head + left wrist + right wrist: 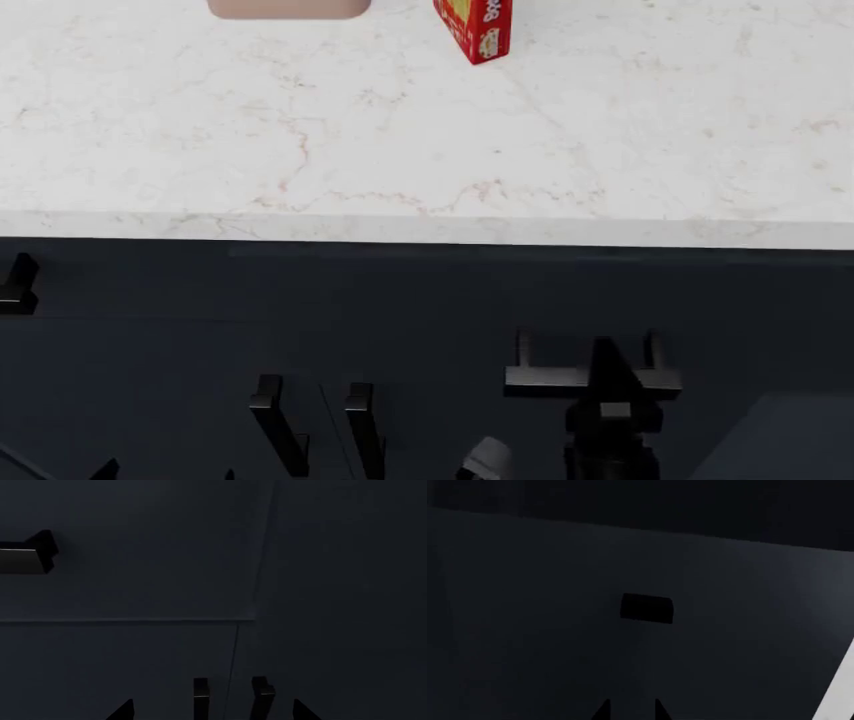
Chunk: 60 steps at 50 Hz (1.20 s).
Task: Open the right drawer.
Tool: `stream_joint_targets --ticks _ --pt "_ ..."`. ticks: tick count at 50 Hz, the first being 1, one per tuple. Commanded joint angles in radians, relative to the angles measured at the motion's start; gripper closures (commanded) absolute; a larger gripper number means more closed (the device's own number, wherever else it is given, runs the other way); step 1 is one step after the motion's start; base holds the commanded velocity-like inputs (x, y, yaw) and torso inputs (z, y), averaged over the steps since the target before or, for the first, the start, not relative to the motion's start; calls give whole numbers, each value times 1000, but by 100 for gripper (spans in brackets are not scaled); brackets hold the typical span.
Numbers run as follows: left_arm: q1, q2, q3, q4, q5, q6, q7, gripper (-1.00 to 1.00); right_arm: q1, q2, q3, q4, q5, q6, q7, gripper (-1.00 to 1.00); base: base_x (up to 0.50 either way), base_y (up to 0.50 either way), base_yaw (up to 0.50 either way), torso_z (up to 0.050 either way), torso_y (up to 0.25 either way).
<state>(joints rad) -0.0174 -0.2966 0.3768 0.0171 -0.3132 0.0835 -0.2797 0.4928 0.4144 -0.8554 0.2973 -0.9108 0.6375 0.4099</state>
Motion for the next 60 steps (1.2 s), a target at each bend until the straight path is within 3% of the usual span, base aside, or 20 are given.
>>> stream_joint_targets --ticks 1,29,60 --pt "-2 -2 -1 -2 -2 4 -5 -100 -37 -5 -65 -115 -127 50 5 100 0 0 5 0 0" --pt "-7 -6 8 -10 -5 9 -8 -100 -146 75 -76 -339 -197 125 -67 100 0 3 3 1 2" --pt "-6 -12 16 -7 -9 11 -15 -100 -157 75 -77 -341 -207 134 -64 100 -1 3 4 1 2"
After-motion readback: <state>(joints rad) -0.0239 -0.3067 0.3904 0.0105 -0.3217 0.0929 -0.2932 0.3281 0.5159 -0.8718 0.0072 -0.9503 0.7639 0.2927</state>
